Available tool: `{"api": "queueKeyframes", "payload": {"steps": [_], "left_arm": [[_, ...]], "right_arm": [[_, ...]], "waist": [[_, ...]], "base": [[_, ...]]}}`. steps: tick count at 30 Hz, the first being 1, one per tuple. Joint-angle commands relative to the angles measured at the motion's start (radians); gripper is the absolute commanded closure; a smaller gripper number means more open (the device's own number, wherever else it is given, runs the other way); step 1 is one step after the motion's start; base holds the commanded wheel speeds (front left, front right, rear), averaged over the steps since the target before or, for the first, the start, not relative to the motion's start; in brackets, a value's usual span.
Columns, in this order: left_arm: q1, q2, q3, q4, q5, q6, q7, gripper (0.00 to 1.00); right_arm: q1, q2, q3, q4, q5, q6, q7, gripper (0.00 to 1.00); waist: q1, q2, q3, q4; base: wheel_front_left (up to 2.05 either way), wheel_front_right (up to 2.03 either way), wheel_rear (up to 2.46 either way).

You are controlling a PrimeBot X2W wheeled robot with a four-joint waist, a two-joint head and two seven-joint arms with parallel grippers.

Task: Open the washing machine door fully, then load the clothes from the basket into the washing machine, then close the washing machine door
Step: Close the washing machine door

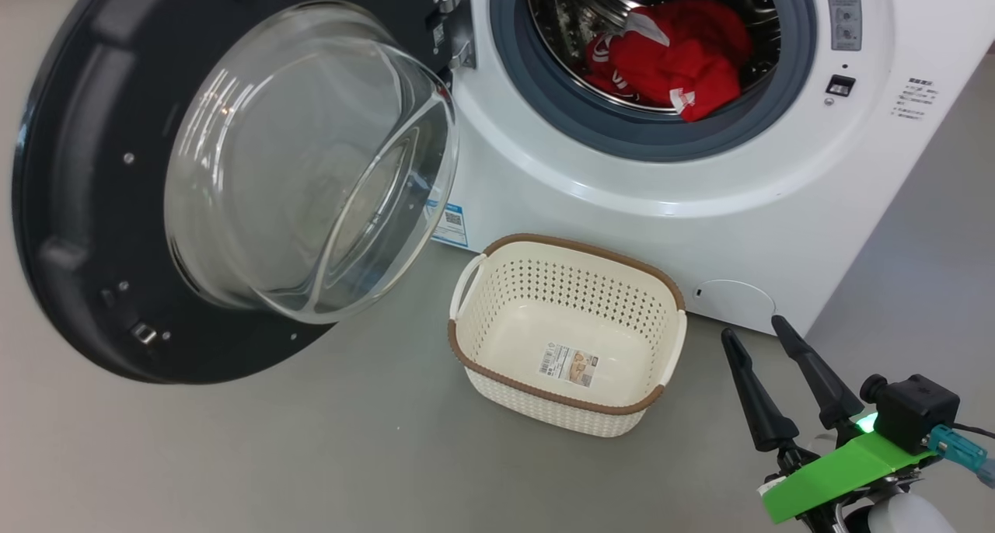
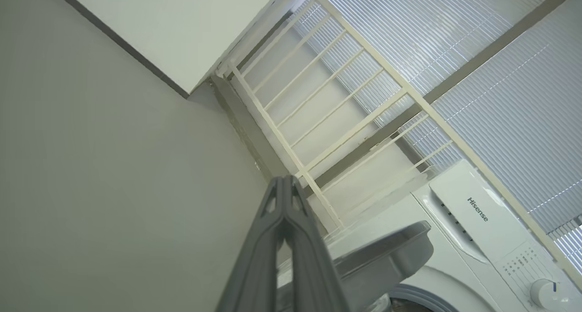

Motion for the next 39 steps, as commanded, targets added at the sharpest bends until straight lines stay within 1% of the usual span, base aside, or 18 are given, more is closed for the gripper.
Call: {"api": "queueKeyframes", "payload": {"steps": [1,4,8,11,18,30,34,39], "left_arm": [[-0.064,0.061,0.048,0.029,-0.039,0.03,0.022,1.0],[-0.108,0.073,0.081,0.115,-0.085,0.064,0.066,1.0],[-0.148,0.095,0.103,0.2,-0.114,0.082,0.091,1.0],[-0.167,0.109,0.102,0.261,-0.119,0.092,0.111,1.0],[-0.184,0.133,0.077,0.342,-0.111,0.081,0.145,1.0],[-0.221,0.154,0.066,0.429,-0.101,0.064,0.106,1.0],[-0.229,0.159,0.051,0.446,-0.095,0.059,0.118,1.0],[-0.223,0.162,0.014,0.462,-0.087,0.047,0.189,1.0]], "right_arm": [[-0.01,-0.011,0.024,-0.02,0.006,0.002,-0.005,0.0],[-0.011,-0.01,0.03,-0.017,0.008,0.002,-0.005,0.0],[-0.011,-0.011,0.035,-0.014,0.009,0.002,-0.005,0.0],[-0.012,-0.013,0.039,-0.012,0.011,0.002,-0.005,0.0],[-0.013,-0.012,0.046,-0.013,0.01,0.002,-0.005,0.0],[-0.019,-0.014,0.043,-0.016,0.009,0.002,-0.005,0.0],[-0.018,-0.013,0.037,-0.016,0.008,0.002,-0.005,0.0],[-0.011,-0.008,0.029,-0.014,0.007,0.002,-0.005,0.0]], "waist": [[0.0,0.0,-0.002,-0.013],[0.0,0.0,-0.006,-0.028],[0.0,0.0,-0.01,-0.047],[0.0,0.0,-0.011,-0.06],[0.0,0.0,-0.009,-0.084],[0.0,0.0,0.011,-0.12],[0.0,0.0,0.012,-0.122],[0.0,0.0,0.004,-0.117]], "base": [[0.0,0.0,0.0],[0.0,0.0,0.0],[0.0,0.0,0.0],[0.0,0.0,0.0],[0.0,0.0,0.0],[0.0,0.0,0.0],[0.0,0.0,0.0],[0.0,0.0,0.0]]}}
